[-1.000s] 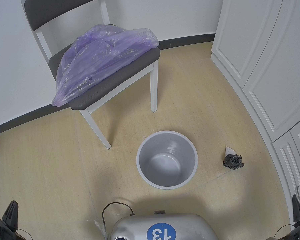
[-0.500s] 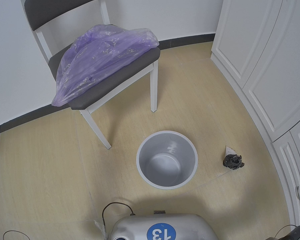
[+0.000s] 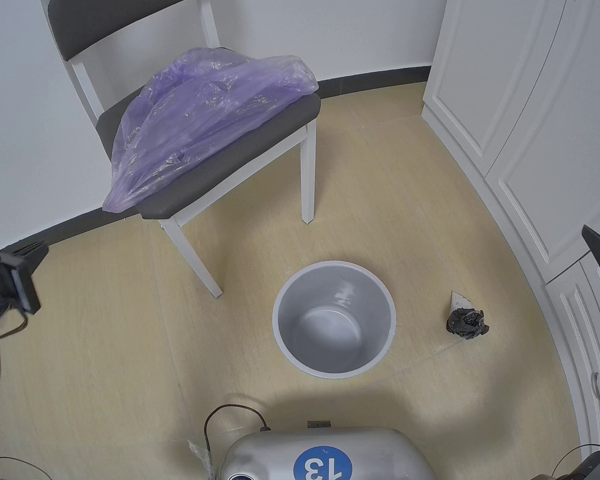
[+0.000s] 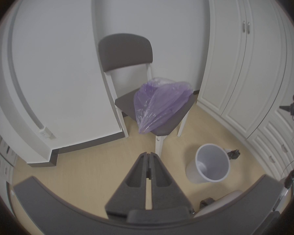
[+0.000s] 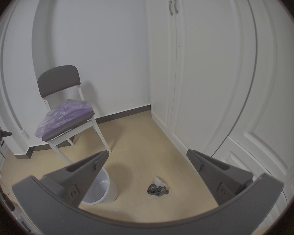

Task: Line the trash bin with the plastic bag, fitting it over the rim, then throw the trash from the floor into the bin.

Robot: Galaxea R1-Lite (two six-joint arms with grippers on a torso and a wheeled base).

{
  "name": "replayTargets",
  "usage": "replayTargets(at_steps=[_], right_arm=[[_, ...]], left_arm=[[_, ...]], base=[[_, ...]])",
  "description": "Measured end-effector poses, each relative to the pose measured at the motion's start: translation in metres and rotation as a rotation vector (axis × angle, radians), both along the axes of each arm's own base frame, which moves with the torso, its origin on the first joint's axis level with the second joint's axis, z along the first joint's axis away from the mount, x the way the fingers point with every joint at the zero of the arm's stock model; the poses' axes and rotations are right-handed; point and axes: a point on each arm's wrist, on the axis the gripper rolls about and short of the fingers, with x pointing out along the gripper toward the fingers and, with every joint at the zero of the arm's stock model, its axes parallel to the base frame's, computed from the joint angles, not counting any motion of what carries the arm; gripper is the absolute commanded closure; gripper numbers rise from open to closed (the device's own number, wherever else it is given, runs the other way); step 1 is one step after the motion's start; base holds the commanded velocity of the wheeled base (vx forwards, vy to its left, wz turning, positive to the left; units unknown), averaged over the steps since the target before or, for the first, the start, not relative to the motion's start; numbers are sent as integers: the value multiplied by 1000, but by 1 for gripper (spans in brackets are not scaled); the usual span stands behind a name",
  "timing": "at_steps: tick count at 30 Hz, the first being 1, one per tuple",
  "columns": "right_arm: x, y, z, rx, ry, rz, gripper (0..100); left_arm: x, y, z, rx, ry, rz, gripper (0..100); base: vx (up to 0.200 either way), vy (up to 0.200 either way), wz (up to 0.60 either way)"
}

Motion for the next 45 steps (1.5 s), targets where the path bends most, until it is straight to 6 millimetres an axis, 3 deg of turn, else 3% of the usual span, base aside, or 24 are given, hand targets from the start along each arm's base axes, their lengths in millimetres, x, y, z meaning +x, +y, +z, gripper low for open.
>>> replayTargets(at_steps=[6,12,18,25,26,38,45], right_arm=[[17,8,-7,15,42,17,0],[27,13,-7,32,54,31,0],[30,14,-7,50,58,40,0],[31,15,-6,61,61,51,0],[31,15,-6,61,61,52,0],[30,16,-12,47,78,72,0],[29,18,-13,48,84,105,0]], left_arm=[[72,-13,-2,79,21,-18,100],[110,-33,-2,118,14,-68,100],[122,-38,-5,129,22,-81,100],[110,-35,6,131,-16,-76,100],[107,-34,7,135,-22,-76,0],[103,-22,11,145,-38,-34,0],[113,-21,10,171,-30,13,0]], base=[[0,0,0],[0,0,0],[0,0,0],[0,0,0],[0,0,0],[0,0,0],[0,0,0]])
